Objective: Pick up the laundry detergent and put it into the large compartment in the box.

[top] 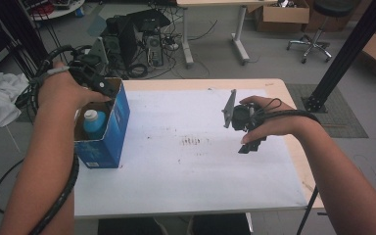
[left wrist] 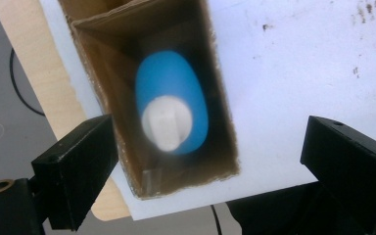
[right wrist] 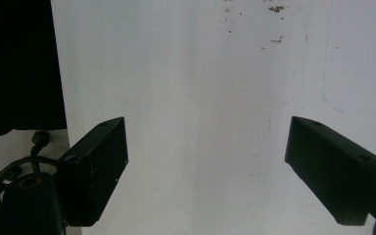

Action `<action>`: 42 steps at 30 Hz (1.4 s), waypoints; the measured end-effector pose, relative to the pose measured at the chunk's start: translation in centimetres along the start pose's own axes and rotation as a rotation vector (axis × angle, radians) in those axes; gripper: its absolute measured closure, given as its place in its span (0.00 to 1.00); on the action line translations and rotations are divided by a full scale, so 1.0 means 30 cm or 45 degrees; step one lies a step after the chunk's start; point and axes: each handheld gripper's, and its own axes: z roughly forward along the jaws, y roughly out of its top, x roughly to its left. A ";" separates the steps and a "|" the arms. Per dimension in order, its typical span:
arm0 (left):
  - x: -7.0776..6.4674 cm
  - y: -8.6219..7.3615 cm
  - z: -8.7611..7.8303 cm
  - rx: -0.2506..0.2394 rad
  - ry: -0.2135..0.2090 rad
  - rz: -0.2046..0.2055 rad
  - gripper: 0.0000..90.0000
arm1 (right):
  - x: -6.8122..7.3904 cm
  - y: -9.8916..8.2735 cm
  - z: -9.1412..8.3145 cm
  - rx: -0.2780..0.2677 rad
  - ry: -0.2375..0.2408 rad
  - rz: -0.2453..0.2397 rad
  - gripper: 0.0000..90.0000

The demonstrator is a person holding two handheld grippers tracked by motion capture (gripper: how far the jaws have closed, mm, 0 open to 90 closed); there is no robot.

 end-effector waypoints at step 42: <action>-0.327 0.002 -0.046 -0.146 -0.248 1.095 0.00 | -0.018 -0.019 -0.023 0.018 0.013 0.029 0.18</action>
